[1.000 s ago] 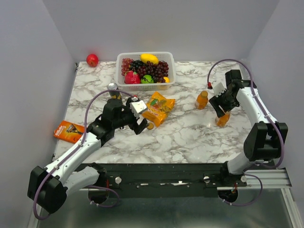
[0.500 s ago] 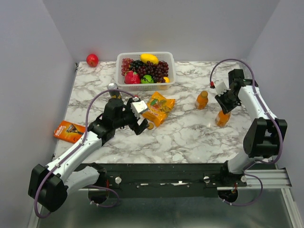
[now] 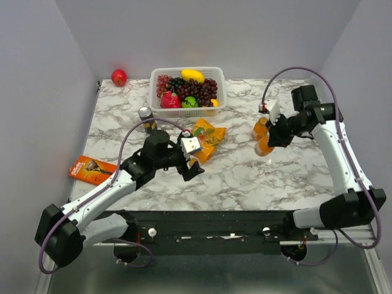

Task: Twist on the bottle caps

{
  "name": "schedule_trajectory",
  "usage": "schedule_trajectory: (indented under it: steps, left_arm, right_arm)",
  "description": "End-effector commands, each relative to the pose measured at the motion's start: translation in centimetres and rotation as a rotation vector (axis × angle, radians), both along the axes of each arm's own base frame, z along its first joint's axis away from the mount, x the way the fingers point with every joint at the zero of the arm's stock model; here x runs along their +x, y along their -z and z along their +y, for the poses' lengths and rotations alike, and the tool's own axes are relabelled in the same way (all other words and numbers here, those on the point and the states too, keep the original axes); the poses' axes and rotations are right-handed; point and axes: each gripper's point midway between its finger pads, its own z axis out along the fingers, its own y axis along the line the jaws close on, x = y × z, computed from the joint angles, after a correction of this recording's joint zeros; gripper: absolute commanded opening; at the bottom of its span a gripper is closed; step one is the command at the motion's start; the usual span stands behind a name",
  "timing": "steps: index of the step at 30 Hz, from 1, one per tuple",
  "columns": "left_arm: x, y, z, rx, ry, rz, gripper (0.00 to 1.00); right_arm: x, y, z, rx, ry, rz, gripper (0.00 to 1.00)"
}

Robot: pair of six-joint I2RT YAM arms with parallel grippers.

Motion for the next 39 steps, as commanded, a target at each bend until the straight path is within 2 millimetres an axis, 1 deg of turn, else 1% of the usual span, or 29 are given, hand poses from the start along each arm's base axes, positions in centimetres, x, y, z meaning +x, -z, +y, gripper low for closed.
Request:
schedule_trajectory:
  steps: [1,2,3,4,5,6,7,8,9,10,11,12,14,16,17,19,22,24,27,34,37,38,39]
  left_arm:
    - [-0.5,-3.0,-3.8,-0.123,0.067,-0.002,0.99]
    - [-0.1,-3.6,-4.2,-0.139,0.049,-0.010,0.99]
    - [0.4,-4.5,-4.7,-0.168,0.035,-0.030,0.99]
    - [0.8,-4.6,-5.1,-0.185,0.015,-0.005,0.99]
    - [1.0,-5.4,-5.6,-0.205,0.014,-0.012,0.99]
    - [1.3,-6.1,-5.9,-0.225,0.016,-0.028,0.99]
    - [1.4,-6.0,-6.4,-0.225,0.020,-0.020,0.99]
    - [1.3,-6.6,-6.8,-0.235,0.033,-0.025,0.99]
    - [1.2,-6.5,-7.0,-0.231,0.039,-0.020,0.99]
    - [1.2,-6.3,-7.4,-0.226,0.044,-0.014,0.99]
    - [1.2,-6.6,-7.6,-0.230,0.050,-0.015,0.99]
    - [0.8,-6.7,-7.9,-0.230,0.064,-0.013,0.99]
    - [0.5,-6.7,-8.4,-0.230,0.083,-0.007,0.99]
    - [0.5,-6.4,-8.7,-0.221,0.079,0.000,0.99]
    - [0.6,-6.2,-8.8,-0.219,0.079,0.002,0.99]
    - [0.7,-5.9,-8.9,-0.208,0.073,0.000,0.99]
    - [1.3,-5.5,-8.8,-0.188,0.050,-0.016,0.99]
    - [2.1,-5.4,-8.6,-0.181,0.010,-0.031,0.99]
    - [2.9,-5.1,-8.4,-0.176,-0.036,-0.039,0.99]
    - [1.1,-4.7,-8.9,-0.167,0.072,-0.021,0.89]
    - [0.0,-4.5,-9.0,-0.156,0.139,-0.016,0.79]
    - [-0.2,-4.5,-9.1,-0.153,0.158,-0.019,0.73]
    - [-0.4,-4.3,-9.0,-0.144,0.168,-0.020,0.71]
  right_arm:
    - [-5.3,-5.6,8.6,0.294,-0.234,0.009,0.01]
    - [-5.7,-6.2,10.3,0.316,-0.278,-0.001,0.00]
    - [-5.9,-6.6,11.1,0.333,-0.278,0.008,0.00]
    - [-5.9,-7.4,11.9,0.351,-0.302,-0.008,0.01]
    - [-6.0,-7.5,12.8,0.360,-0.330,0.002,0.00]
    - [-5.9,-7.8,13.3,0.372,-0.332,0.006,0.01]
    - [-5.4,-8.6,13.7,0.387,-0.337,-0.004,0.00]
    - [-5.3,-9.1,14.2,0.411,-0.344,0.000,0.00]
    - [-4.8,-9.1,14.7,0.424,-0.341,0.017,0.00]
    - [-4.7,-9.6,15.1,0.438,-0.352,0.015,0.00]
    - [-4.6,-10.3,15.6,0.447,-0.369,0.002,0.00]
    - [-4.3,-10.2,16.0,0.444,-0.379,0.010,0.00]
    - [-4.4,-10.7,16.6,0.458,-0.400,0.007,0.00]
    - [-4.5,-11.0,17.0,0.475,-0.414,0.015,0.00]
    - [-5.0,-11.2,17.4,0.492,-0.433,0.023,0.00]
    - [-5.4,-11.3,17.7,0.494,-0.450,0.024,0.00]
    - [-6.7,-11.3,18.2,0.502,-0.494,0.043,0.01]
    - [-7.4,-11.6,18.5,0.523,-0.514,0.056,0.01]
    - [-8.0,-11.5,18.7,0.523,-0.525,0.062,0.01]
    - [-7.9,-11.7,18.9,0.519,-0.532,0.051,0.00]
    - [-7.8,-11.4,19.0,0.513,-0.535,0.054,0.01]
    - [-7.9,-11.4,19.1,0.512,-0.538,0.058,0.03]
    - [-8.0,-11.4,19.0,0.508,-0.538,0.065,0.06]
